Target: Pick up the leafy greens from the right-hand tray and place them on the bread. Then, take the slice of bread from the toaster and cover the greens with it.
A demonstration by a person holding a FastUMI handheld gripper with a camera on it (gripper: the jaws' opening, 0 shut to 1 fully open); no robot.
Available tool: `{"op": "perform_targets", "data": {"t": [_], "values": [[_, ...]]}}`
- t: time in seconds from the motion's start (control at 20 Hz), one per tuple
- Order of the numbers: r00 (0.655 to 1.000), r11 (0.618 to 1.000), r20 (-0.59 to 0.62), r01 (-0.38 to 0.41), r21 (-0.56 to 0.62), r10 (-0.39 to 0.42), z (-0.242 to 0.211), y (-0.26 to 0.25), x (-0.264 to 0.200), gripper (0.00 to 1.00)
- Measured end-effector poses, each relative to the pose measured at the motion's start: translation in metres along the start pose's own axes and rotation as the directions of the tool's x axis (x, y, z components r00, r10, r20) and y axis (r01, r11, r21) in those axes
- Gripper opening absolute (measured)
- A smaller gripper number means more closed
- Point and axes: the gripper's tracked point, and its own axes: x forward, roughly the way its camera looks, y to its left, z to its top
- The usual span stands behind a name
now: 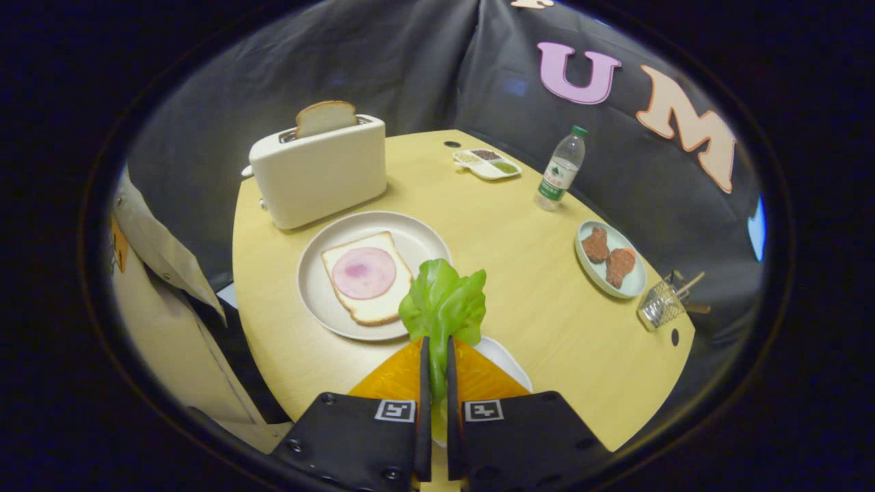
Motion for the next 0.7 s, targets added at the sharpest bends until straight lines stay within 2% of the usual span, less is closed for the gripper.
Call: {"op": "perform_targets", "data": {"t": [0.45, 0.7], "values": [[0.996, 0.994, 0.013, -0.09, -0.068, 0.091, 0.047, 0.048, 0.027, 0.12], [0.99, 0.986, -0.013, -0.14, -0.092, 0.14, 0.056, 0.073, 0.047, 0.12]]}}
